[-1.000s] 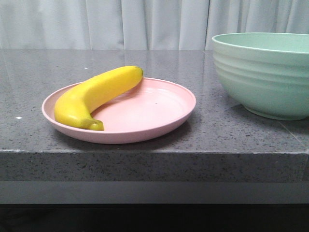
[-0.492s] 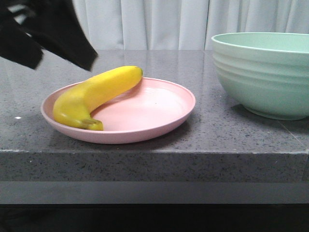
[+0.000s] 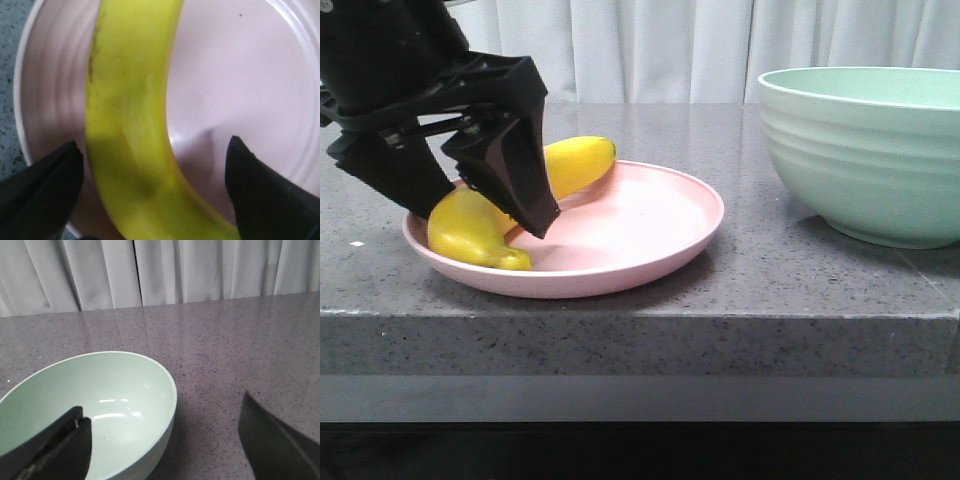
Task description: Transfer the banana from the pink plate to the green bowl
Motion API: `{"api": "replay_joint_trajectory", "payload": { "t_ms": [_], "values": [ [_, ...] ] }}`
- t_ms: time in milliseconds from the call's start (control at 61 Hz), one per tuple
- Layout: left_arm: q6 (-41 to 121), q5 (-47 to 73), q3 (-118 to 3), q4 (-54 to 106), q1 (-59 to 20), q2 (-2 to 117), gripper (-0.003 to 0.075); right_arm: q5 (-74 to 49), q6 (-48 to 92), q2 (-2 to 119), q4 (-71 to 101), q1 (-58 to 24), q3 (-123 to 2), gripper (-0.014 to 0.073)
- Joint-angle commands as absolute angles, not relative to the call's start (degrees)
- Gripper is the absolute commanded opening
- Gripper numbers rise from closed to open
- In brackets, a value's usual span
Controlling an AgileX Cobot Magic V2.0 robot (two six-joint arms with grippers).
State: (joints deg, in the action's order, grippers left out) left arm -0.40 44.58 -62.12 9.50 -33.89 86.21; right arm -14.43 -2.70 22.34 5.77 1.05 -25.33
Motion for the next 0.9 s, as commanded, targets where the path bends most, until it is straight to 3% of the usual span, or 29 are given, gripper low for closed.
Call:
{"api": "replay_joint_trajectory", "payload": {
  "t_ms": [0, 197, 590, 705, 885],
  "values": [
    [-1.07, 42.84, -63.81, 10.35, -34.30, 85.21, 0.0563, -9.86, -2.31, 23.05, 5.98, 1.47, -27.57, 0.0611],
    [-1.07, 42.59, -63.81, 10.21, -34.30, 87.00, 0.0517, -9.86, -2.31, 23.05, 5.98, 1.47, -27.57, 0.0611],
    [-1.07, 35.81, -63.81, 9.20, -34.30, 87.86, 0.0113, -9.24, -2.31, 23.05, 5.98, 1.47, -27.57, 0.0611],
    [-1.07, 32.49, -63.87, 8.70, -34.30, 87.76, 0.0069, -8.35, -2.31, 23.05, 5.98, 1.47, -27.57, 0.0611],
    [-0.74, 30.80, -65.13, 8.70, -35.15, 84.37, 0.0062, -10.02, -2.31, 23.05, 9.16, 1.04, -27.83, 0.0611]
  ]
}}
